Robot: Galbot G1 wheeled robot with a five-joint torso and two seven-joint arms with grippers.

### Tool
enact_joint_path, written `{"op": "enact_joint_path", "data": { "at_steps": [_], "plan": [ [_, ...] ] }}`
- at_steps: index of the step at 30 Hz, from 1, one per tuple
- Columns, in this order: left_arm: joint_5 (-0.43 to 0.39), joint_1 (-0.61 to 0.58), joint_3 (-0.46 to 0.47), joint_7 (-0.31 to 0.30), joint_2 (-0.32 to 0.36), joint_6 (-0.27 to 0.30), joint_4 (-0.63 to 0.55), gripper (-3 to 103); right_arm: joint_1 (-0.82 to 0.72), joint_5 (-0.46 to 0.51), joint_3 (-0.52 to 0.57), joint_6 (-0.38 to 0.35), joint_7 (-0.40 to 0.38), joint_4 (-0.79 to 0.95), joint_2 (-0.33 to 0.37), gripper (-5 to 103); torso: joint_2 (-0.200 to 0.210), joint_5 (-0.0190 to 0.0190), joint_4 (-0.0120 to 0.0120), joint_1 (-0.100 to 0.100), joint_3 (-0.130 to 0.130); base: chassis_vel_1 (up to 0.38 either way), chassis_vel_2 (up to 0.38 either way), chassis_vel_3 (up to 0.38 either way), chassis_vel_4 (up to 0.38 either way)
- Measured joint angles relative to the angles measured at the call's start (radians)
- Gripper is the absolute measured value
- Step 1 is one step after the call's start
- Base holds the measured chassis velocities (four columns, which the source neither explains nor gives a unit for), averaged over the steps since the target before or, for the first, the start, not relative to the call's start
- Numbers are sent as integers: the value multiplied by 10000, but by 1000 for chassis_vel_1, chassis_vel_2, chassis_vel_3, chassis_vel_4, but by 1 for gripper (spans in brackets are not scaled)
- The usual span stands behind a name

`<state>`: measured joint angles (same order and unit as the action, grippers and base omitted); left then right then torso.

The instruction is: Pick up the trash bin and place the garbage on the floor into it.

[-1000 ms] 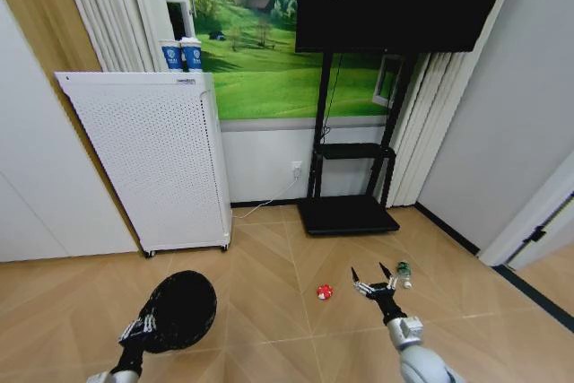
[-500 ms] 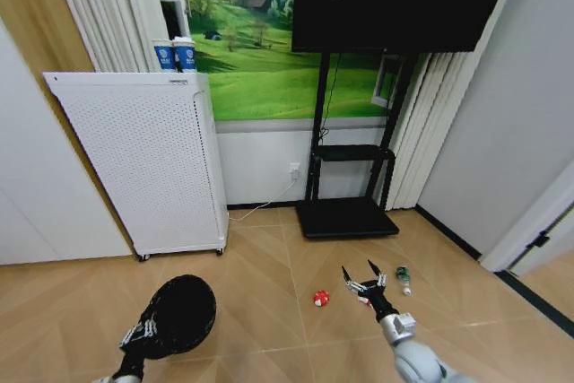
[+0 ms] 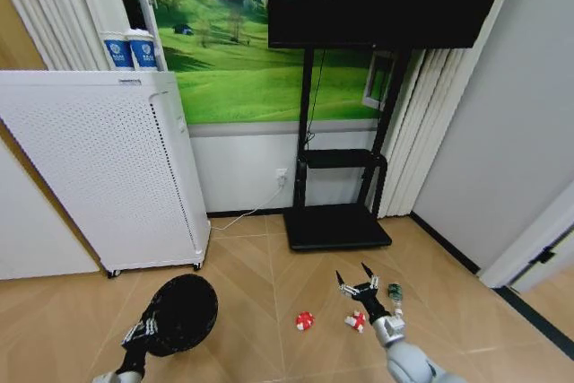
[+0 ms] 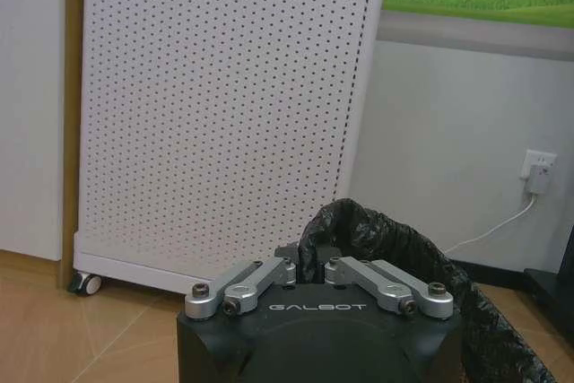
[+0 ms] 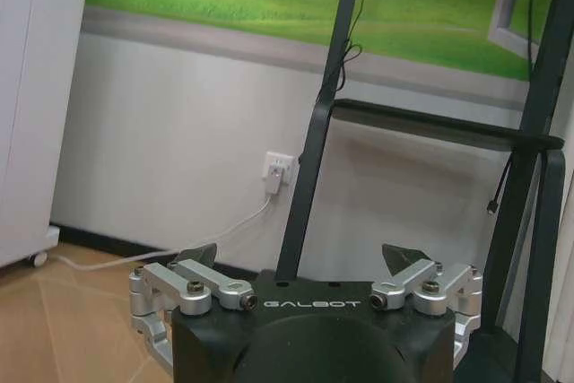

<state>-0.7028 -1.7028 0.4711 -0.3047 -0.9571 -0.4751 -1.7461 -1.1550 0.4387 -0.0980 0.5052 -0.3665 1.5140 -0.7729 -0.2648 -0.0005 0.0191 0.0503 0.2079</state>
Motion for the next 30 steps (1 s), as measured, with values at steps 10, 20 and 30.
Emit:
{"op": "enact_joint_path", "data": {
  "at_steps": [10,20,30],
  "plan": [
    [139,-414,163,95,-207,-145,-76,8,938,116,-1437,-226,-300,-608,-187,100,-1,5,3,2,2,40,-2,-30,2],
    [458,-944,323,262,-642,-299,-133,8,1589,215,-2583,-152,29,-1230,-489,100,-1,6,2,3,2,0,0,0,0],
    [669,-1248,462,326,-925,-375,-151,8,1706,83,-2667,713,820,-2027,-740,100,-1,4,4,2,2,-65,-7,84,0]
  ]
}}
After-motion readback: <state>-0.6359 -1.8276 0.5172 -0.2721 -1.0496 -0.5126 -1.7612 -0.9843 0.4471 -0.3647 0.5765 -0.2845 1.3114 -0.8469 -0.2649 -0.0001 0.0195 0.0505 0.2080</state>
